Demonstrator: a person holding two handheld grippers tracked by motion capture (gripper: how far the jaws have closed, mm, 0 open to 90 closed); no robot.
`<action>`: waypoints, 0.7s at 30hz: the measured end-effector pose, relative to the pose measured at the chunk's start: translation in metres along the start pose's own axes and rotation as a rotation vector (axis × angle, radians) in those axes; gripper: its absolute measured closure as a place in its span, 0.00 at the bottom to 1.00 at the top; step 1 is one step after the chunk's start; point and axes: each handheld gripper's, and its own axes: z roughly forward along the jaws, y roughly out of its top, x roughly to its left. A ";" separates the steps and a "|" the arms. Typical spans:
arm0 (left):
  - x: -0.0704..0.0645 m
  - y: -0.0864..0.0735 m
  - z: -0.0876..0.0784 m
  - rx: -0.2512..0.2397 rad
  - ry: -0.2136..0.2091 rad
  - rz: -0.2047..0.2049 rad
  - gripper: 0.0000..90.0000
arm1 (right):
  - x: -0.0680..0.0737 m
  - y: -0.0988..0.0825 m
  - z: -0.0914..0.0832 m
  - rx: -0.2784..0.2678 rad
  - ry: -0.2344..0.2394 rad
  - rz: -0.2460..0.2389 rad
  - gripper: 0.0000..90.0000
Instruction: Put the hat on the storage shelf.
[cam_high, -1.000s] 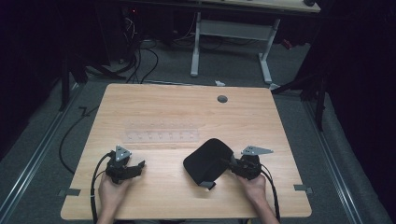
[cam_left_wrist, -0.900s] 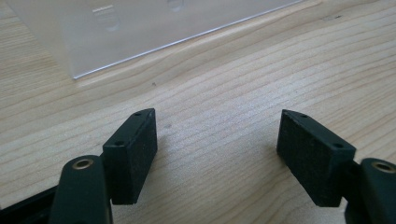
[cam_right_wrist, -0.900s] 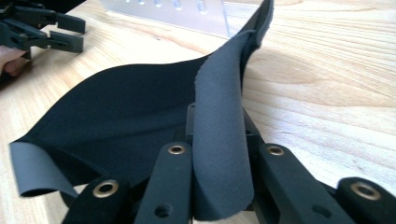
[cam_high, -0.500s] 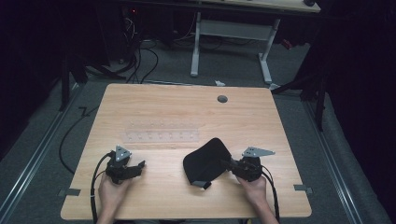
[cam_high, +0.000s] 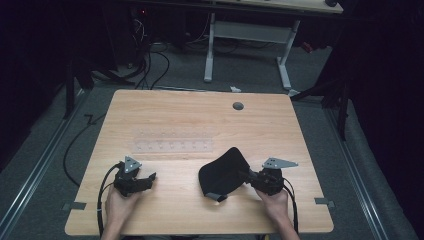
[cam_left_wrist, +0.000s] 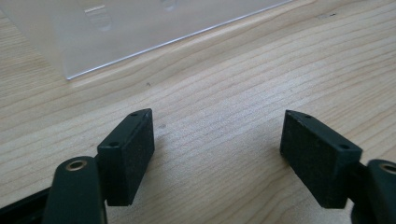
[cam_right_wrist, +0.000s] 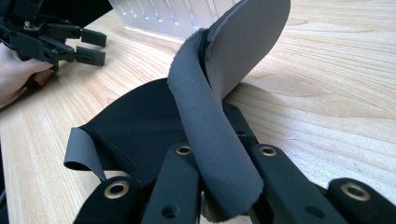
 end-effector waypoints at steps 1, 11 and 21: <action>0.000 0.000 0.000 0.000 0.004 -0.001 0.27 | 0.000 0.000 -0.001 -0.001 0.002 0.001 0.96; 0.000 -0.001 0.000 0.019 -0.008 0.007 0.19 | 0.008 0.010 -0.008 -0.020 0.020 -0.001 0.96; -0.004 -0.003 -0.005 0.004 -0.039 0.038 0.19 | 0.018 0.015 -0.010 -0.050 0.032 0.013 0.96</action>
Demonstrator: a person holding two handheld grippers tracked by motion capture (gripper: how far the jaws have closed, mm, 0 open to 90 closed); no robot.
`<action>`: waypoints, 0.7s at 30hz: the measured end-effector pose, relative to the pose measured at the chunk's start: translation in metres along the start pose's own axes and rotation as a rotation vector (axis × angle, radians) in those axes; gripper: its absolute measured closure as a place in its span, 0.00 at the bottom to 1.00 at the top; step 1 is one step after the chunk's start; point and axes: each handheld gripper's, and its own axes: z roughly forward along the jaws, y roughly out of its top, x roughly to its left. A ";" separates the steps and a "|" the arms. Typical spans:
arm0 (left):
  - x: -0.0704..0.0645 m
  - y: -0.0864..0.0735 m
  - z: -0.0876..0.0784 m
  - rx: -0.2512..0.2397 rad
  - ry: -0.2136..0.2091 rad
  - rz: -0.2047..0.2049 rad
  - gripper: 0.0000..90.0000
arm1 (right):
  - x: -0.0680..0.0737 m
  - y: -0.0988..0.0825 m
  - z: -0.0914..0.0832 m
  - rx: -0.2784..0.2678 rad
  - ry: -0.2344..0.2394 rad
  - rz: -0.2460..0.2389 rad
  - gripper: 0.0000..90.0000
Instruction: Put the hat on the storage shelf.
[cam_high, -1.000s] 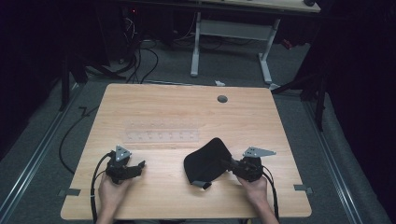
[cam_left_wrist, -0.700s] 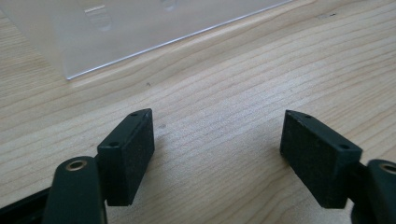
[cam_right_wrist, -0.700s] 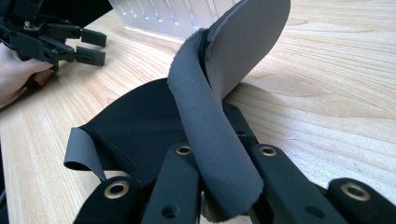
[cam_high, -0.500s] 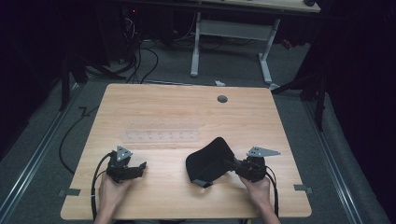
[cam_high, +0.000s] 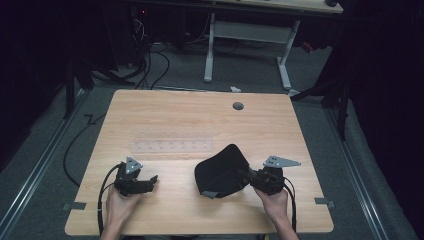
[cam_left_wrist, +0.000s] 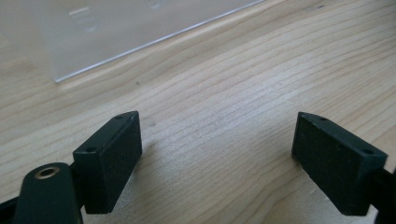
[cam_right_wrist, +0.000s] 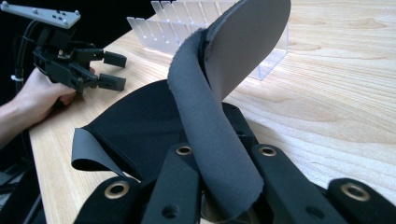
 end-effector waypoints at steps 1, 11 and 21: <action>-0.002 0.000 -0.002 -0.010 -0.012 -0.001 0.19 | 0.001 0.000 0.000 -0.001 0.005 0.004 0.96; -0.028 0.002 -0.020 -0.023 -0.164 0.003 0.20 | 0.009 -0.001 0.002 0.001 0.024 0.026 0.96; -0.058 0.012 -0.036 -0.027 -0.318 0.026 0.23 | 0.013 0.003 0.007 0.000 0.053 0.046 0.96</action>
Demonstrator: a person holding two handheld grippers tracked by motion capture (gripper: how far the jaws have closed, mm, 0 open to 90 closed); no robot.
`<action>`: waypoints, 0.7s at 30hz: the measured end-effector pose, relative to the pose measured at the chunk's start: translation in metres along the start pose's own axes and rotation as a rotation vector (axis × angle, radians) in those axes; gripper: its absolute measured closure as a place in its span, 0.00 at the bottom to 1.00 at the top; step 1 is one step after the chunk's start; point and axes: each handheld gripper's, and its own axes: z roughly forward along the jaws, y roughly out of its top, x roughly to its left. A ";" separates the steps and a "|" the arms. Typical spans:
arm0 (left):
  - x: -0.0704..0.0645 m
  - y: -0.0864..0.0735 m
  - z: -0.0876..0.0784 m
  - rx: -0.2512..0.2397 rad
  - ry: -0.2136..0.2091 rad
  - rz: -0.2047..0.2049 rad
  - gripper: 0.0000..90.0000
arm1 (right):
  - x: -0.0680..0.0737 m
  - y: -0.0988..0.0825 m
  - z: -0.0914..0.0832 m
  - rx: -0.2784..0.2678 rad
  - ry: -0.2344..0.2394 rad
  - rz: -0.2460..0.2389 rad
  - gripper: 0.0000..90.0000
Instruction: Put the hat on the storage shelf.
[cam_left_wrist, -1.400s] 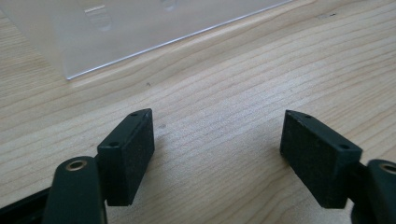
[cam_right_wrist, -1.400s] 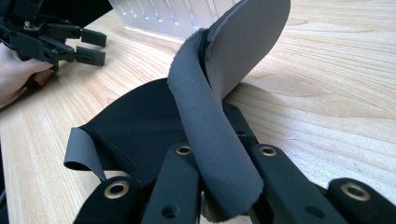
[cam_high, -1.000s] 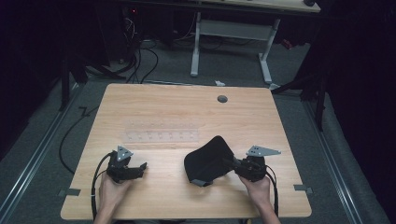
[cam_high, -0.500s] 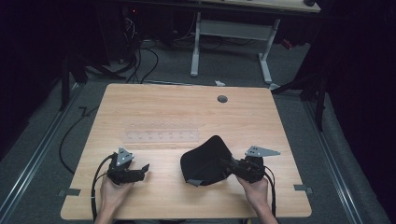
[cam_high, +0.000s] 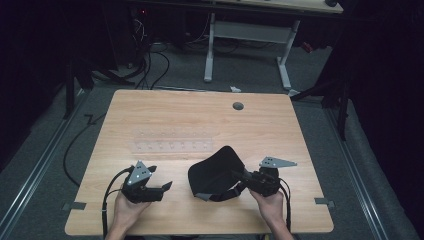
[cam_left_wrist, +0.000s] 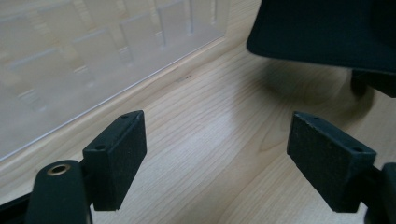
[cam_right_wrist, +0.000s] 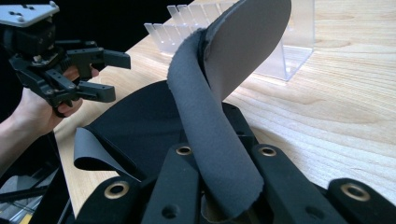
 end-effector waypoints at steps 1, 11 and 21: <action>-0.002 0.000 0.000 0.001 -0.015 -0.006 0.22 | 0.000 0.001 0.001 0.000 0.002 -0.006 0.96; -0.029 -0.005 0.000 0.039 -0.106 0.082 0.22 | 0.007 0.009 0.006 0.001 0.033 -0.006 0.95; -0.042 -0.006 0.003 0.032 -0.133 0.123 0.28 | 0.012 0.013 0.016 0.024 0.057 0.000 0.95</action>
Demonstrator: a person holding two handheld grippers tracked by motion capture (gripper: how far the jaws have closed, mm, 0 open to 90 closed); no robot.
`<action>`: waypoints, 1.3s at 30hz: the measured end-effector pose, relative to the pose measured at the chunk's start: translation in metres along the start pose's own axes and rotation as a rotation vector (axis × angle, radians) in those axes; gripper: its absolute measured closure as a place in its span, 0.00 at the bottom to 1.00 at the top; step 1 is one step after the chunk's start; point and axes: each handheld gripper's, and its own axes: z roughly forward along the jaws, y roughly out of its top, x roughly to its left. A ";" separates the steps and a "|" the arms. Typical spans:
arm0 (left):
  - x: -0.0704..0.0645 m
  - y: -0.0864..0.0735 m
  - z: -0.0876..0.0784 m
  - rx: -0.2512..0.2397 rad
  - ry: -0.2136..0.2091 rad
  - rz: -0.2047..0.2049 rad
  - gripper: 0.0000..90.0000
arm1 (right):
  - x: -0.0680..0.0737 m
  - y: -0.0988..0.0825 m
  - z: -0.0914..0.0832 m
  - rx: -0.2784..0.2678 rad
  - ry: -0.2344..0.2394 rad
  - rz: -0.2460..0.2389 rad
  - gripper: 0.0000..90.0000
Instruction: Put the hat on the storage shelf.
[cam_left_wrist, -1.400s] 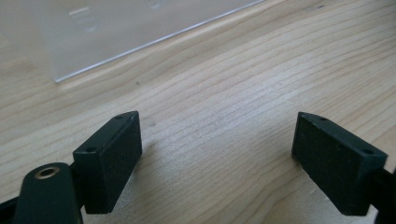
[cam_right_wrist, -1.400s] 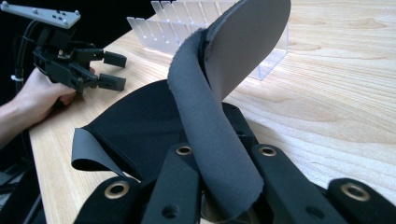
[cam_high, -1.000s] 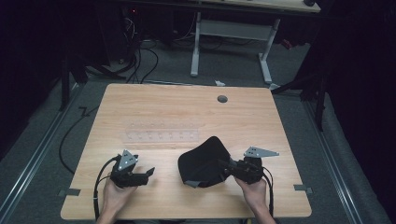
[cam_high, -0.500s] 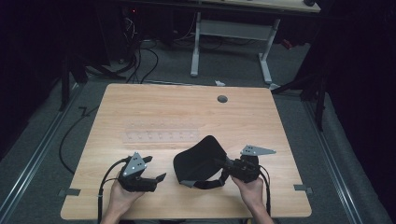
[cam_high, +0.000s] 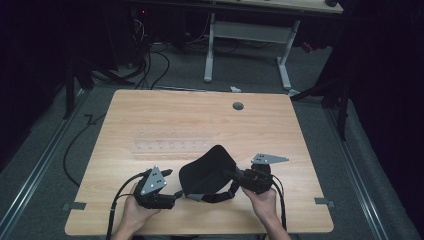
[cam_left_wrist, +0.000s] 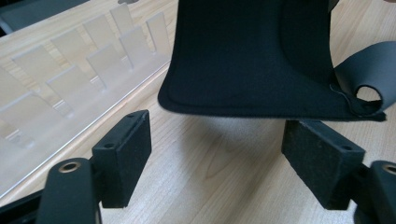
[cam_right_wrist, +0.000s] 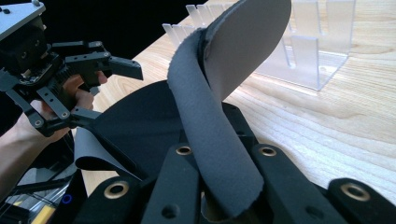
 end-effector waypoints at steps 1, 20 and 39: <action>-0.001 0.000 0.001 0.003 0.000 0.007 0.28 | 0.000 0.000 0.001 -0.001 0.001 0.000 0.95; -0.005 -0.003 0.006 -0.003 0.028 0.061 0.39 | 0.010 0.005 0.010 0.024 0.021 -0.004 0.95; -0.012 -0.001 0.013 0.028 0.002 0.076 0.57 | 0.019 0.008 0.024 0.027 0.051 -0.003 0.94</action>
